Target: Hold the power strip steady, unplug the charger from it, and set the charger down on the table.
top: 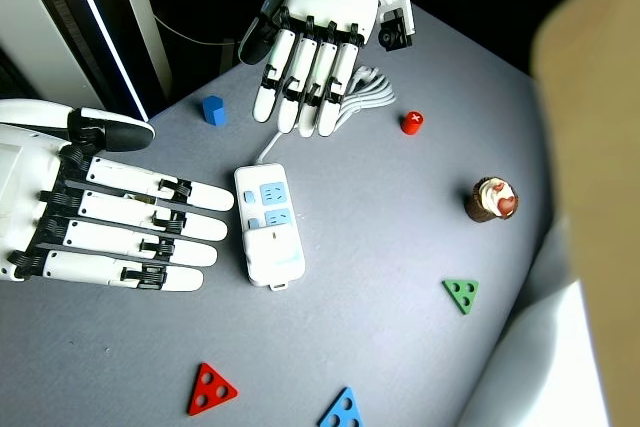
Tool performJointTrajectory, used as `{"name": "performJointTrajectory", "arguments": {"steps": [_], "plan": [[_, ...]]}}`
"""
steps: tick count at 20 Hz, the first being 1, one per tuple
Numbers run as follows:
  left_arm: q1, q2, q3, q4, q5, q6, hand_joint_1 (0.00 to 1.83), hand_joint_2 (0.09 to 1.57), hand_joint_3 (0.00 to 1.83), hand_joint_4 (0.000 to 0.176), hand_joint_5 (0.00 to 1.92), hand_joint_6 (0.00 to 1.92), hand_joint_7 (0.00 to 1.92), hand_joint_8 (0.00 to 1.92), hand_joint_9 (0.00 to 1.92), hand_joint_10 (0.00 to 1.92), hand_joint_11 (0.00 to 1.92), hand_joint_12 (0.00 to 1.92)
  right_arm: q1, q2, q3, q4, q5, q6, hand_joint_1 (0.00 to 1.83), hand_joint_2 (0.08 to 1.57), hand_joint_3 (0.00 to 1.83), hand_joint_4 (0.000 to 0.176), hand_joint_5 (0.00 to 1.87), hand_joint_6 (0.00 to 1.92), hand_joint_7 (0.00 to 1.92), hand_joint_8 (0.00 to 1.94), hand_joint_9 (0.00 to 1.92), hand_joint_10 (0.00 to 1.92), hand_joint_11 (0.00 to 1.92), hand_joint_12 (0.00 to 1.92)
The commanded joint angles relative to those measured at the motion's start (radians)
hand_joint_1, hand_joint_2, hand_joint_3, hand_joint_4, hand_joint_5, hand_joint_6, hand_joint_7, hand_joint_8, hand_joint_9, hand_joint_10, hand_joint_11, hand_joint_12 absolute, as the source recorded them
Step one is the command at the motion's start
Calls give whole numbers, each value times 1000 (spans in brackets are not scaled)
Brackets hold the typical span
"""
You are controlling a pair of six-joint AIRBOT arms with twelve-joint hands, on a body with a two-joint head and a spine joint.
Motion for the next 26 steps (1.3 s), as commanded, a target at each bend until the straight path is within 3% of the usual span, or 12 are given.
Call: {"name": "performJointTrajectory", "arguments": {"steps": [1,9,19,26], "plan": [[-11,-1,-1,-25,-89,-4,0,866,19,0,56,9,80,10,72,10,33,157,4,7,4,13,126,6,0,871,1,0,139,5,165,5,148,6,103,113],[-10,-26,8,-25,-11,-5,0,869,9,0,62,3,95,6,99,9,38,147,4,7,4,13,126,6,0,914,7,0,176,6,223,9,214,10,181,91],[53,-144,52,-24,62,-49,0,878,5,0,72,6,106,6,107,7,60,134,5,6,-1,14,122,6,0,969,19,0,168,3,212,2,212,4,192,71],[96,-220,103,-33,57,-49,0,888,6,0,76,9,102,8,100,8,80,138,67,-13,-20,96,12,-69,622,1035,0,0,213,3,270,6,265,8,268,78]]}}
